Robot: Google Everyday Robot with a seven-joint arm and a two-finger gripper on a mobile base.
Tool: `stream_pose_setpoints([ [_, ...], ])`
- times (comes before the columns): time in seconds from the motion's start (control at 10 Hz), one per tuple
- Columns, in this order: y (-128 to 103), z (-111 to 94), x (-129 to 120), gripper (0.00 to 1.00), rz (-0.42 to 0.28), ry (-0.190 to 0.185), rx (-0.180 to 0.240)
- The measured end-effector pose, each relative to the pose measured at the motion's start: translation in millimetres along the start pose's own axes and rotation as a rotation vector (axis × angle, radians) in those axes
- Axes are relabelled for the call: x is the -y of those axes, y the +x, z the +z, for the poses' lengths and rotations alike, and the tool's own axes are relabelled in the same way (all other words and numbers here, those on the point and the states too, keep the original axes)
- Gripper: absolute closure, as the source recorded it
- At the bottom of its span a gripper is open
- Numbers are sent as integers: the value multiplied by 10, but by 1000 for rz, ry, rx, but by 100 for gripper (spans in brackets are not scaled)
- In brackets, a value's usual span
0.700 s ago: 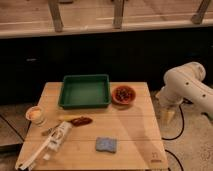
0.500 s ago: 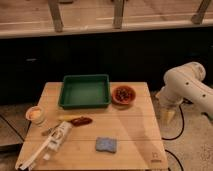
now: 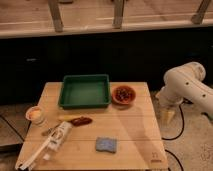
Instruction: Place sponge in tray
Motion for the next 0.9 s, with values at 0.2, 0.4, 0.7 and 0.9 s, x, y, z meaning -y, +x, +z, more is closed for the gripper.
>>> stream_pose_setpoints([
  [0.2, 0, 0, 0, 20, 0, 0, 0],
  [0.4, 0, 0, 0, 20, 0, 0, 0],
  [0.7, -3, 2, -15, 20, -4, -2, -4],
  [0.9, -78, 33, -172, 20, -40, -19, -33],
])
